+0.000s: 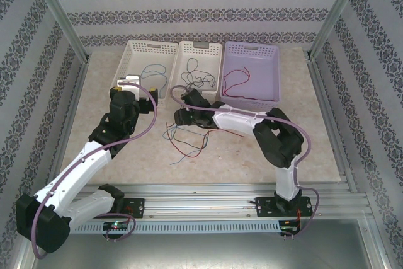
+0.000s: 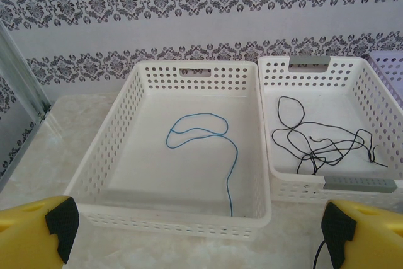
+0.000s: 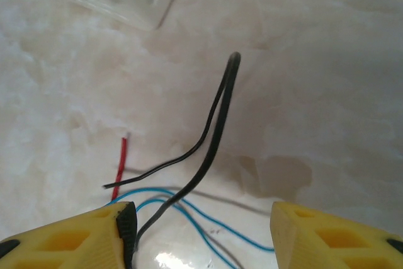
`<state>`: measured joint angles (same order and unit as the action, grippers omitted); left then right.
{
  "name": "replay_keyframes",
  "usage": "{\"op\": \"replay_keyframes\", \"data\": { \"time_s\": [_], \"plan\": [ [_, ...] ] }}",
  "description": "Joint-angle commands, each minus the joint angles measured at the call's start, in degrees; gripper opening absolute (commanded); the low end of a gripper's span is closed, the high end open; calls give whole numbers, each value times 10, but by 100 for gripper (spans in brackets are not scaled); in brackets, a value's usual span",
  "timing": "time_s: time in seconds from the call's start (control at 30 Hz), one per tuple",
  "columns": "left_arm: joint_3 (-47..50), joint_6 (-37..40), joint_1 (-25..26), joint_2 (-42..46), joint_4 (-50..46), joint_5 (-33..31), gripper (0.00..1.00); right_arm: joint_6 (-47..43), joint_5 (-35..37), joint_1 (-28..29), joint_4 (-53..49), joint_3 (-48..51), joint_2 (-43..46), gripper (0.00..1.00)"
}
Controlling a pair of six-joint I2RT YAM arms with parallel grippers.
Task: Untangle the cables
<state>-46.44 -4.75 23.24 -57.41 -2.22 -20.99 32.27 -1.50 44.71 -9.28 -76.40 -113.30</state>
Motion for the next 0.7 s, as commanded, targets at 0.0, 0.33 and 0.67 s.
{"op": "replay_keyframes", "data": {
  "time_s": [0.0,0.33,0.67],
  "plan": [
    [-18,-5,4,2,-8,3,100,21,-5,-6,33,-31,-19,58],
    [-17,-3,4,3,-8,3,100,31,-25,-14,53,-62,-49,13],
    [-18,-5,4,3,-8,3,100,4,4,5,43,15,118,0]
  ]
}}
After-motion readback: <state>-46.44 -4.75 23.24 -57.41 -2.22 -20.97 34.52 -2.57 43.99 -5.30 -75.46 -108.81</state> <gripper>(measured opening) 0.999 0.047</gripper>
